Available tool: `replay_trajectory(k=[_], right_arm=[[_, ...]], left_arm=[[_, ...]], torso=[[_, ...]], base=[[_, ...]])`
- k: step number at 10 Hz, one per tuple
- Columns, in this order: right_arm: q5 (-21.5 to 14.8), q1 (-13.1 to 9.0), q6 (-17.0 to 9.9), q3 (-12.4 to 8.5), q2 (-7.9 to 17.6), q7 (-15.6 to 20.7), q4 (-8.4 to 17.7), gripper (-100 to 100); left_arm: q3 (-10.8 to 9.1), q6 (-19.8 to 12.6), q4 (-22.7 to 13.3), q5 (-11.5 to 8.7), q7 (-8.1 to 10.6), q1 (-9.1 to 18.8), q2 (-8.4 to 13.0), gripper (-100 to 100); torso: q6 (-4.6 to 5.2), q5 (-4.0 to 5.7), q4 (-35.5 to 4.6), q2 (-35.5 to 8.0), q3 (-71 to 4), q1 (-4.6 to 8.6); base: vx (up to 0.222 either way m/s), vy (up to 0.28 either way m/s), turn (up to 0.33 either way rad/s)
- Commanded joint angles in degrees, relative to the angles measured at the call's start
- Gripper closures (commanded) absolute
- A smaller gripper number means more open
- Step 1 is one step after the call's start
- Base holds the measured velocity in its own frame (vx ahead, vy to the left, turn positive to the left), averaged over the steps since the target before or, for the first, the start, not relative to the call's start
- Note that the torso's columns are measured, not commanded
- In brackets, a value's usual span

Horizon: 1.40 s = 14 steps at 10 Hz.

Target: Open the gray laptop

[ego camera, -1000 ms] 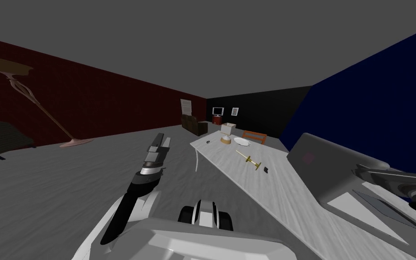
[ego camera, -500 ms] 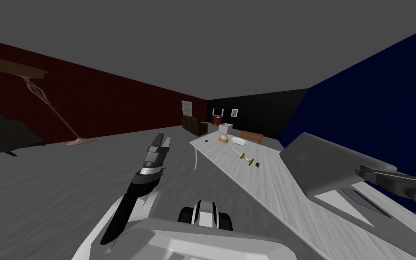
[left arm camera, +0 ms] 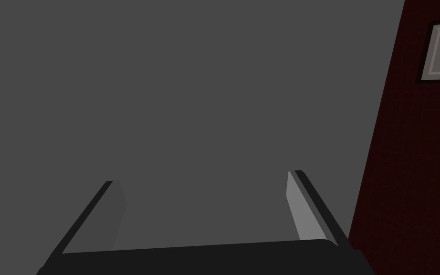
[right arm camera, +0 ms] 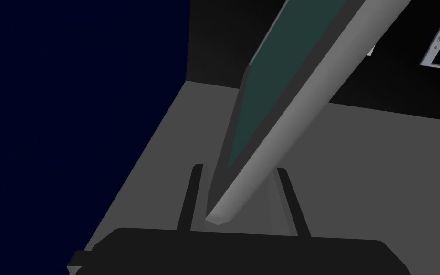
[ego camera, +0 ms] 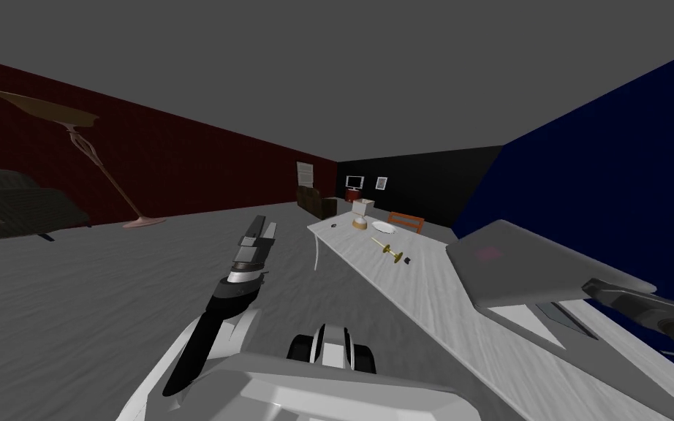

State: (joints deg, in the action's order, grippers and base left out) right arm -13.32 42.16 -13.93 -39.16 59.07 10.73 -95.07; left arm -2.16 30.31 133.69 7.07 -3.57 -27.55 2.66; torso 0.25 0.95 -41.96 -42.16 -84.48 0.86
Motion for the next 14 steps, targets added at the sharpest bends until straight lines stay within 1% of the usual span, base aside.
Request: replay_trajectory(k=[1, 3, 4, 5, 6, 7, 10, 13, 14], right_arm=[[0.99, -1.91, 1.42, 1.71, -2.13, -0.89, 2.14, 100], [1.77, -4.91, 3.61, 2.78, -4.67, -1.93, 4.55, 100], [1.39, -3.92, 3.03, 1.35, -4.0, -1.63, 3.71, 100], [1.71, -6.89, 5.78, 2.1, -7.08, -2.08, 6.34, 100], [1.71, -6.97, 5.78, 2.1, -7.36, -2.08, 6.34, 100], [1.83, -8.45, 7.07, 2.5, -8.93, -2.22, 7.62, 100], [2.18, -12.86, 10.94, 3.7, -13.64, -2.62, 11.48, 100], [2.54, -17.28, 14.8, 4.9, -18.12, -3.02, 15.34, 100], [3.33, -15.18, 12.72, 3.19, -15.28, -3.86, 13.93, -100]], left_arm=[[0.0, 0.0, 0.0, 0.0, 0.0, 0.0, 0.0, 0], [0.0, 0.0, 0.0, 0.0, 0.0, -0.01, 0.0, 0], [0.0, 0.0, 0.0, 0.0, 0.0, -0.01, 0.0, 0], [0.0, 0.0, 0.0, 0.0, 0.0, -0.01, 0.0, 0], [0.0, 0.0, 0.01, 0.0, 0.0, -0.01, 0.0, 0], [0.0, 0.0, 0.0, 0.0, 0.0, -0.01, 0.0, 0], [0.0, 0.0, 0.0, 0.0, 0.0, -0.01, 0.0, 0], [0.0, 0.0, 0.0, 0.0, 0.0, -0.01, 0.0, 0], [0.0, 0.0, 0.0, 0.0, 0.0, -0.01, 0.0, 0]], torso=[[-0.15, -0.02, 0.05, 0.13, -0.09, -0.07], [-0.42, -0.21, 0.13, 0.45, -0.32, -0.4], [-0.59, -0.17, 0.13, 0.46, -0.33, -0.35], [-0.55, -0.52, 0.05, 0.51, -0.44, -0.53], [-0.48, -0.51, 0.02, 0.4, -0.36, -0.53], [-0.49, -0.56, -0.04, 0.34, -0.34, -0.48], [-0.55, -0.22, 0.05, 0.31, -0.23, -0.42], [-0.83, -0.24, 0.1, 0.52, -0.36, -0.55], [-0.9, -0.22, 0.13, 0.6, -0.41, -0.6]], base=[[-0.061, -0.04, -0.01], [-0.058, -0.057, 0.006], [-0.045, -0.027, -0.018], [-0.048, -0.064, -0.032], [-0.046, -0.065, -0.007], [-0.034, -0.058, -0.002], [-0.039, -0.082, -0.011], [-0.053, -0.08, -0.01], [-0.043, -0.021, 0.016]])
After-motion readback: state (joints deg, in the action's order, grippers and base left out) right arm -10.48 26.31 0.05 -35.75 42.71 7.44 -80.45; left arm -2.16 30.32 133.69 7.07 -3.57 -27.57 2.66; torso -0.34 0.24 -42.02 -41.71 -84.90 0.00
